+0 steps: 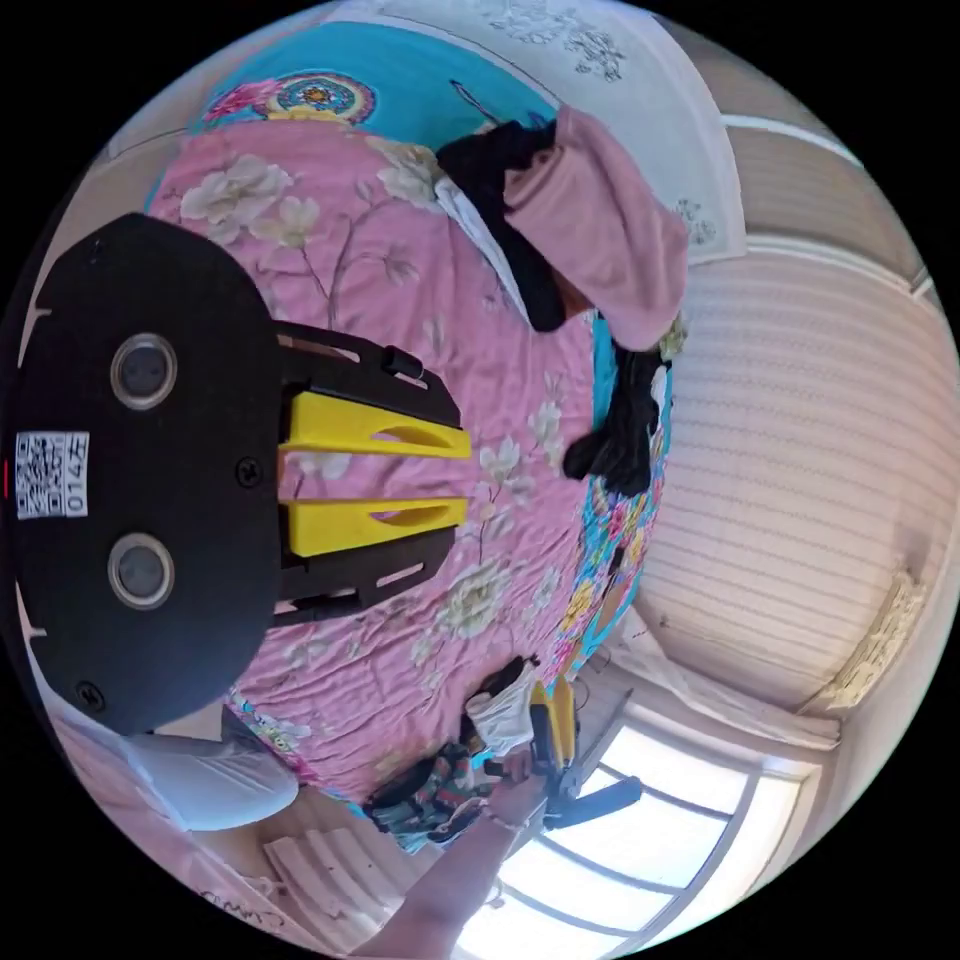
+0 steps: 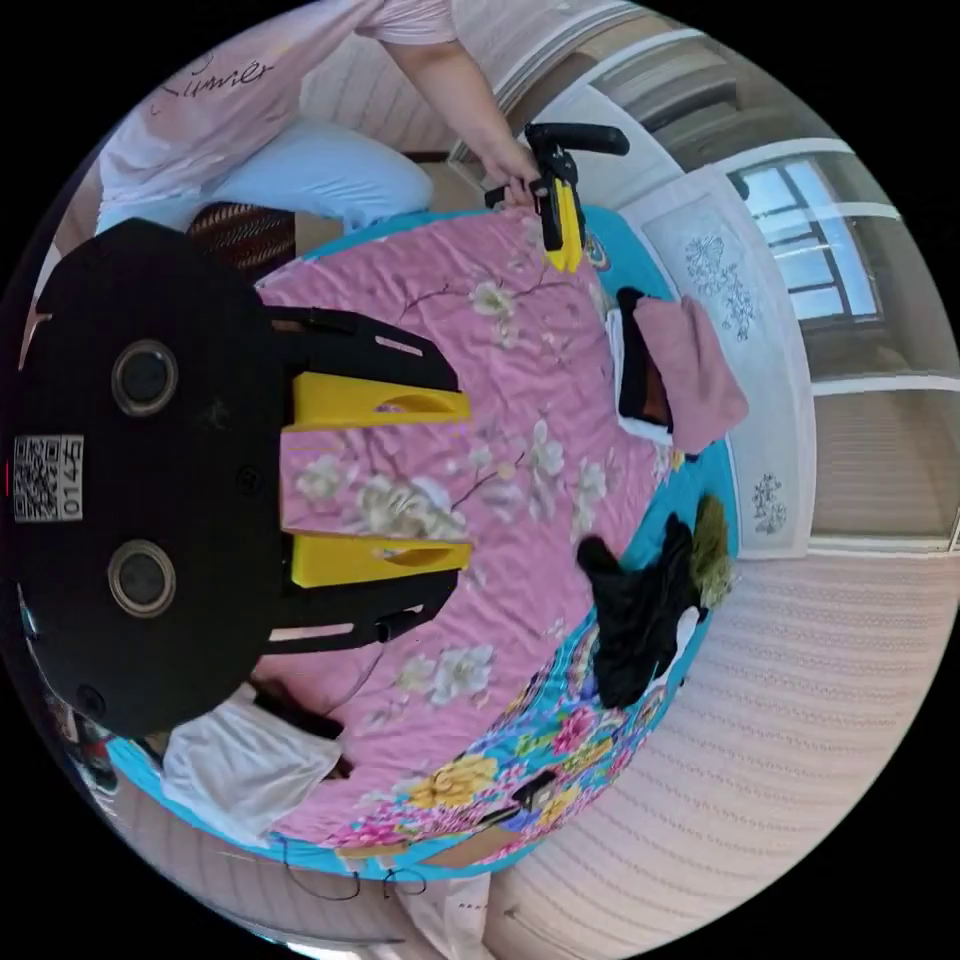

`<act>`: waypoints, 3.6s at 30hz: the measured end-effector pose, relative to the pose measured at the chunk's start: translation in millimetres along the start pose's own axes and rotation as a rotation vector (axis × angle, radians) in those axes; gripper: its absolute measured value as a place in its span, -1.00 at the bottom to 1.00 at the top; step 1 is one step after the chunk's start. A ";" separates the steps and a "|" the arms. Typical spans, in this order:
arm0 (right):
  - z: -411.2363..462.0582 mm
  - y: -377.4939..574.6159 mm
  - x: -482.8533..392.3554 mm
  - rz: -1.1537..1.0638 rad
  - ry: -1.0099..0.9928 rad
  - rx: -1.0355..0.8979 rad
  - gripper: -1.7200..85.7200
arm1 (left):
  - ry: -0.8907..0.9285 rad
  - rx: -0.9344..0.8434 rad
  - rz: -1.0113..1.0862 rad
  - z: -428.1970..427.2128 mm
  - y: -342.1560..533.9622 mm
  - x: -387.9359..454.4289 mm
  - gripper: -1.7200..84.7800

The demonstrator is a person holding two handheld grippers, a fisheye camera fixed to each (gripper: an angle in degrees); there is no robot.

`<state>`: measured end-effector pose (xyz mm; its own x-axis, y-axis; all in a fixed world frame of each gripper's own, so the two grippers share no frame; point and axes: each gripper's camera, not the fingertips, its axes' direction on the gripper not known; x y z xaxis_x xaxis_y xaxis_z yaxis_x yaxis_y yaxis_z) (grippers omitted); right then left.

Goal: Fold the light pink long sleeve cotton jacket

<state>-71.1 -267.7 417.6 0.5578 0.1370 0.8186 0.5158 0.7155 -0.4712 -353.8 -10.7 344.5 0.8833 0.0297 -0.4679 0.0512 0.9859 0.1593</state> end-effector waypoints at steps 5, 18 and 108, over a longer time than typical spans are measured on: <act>72.3 -83.0 -53.5 -0.007 -0.113 0.058 -0.59 | -0.096 0.086 -0.161 -16.2 4.1 -102.2 -0.76; 239.9 -215.8 -127.9 -0.053 -0.091 -0.017 -0.65 | -0.053 0.122 -0.227 18.0 -41.9 -233.2 -0.75; -58.8 629.1 109.0 1.026 -0.133 0.229 -0.96 | 0.323 -0.280 0.540 11.1 53.2 302.5 -0.83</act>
<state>352.4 157.0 191.1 0.5740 0.8128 0.0997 -0.3040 0.3246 -0.8956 -78.8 48.9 221.1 0.5656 0.5333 -0.6290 -0.5174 0.8235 0.2329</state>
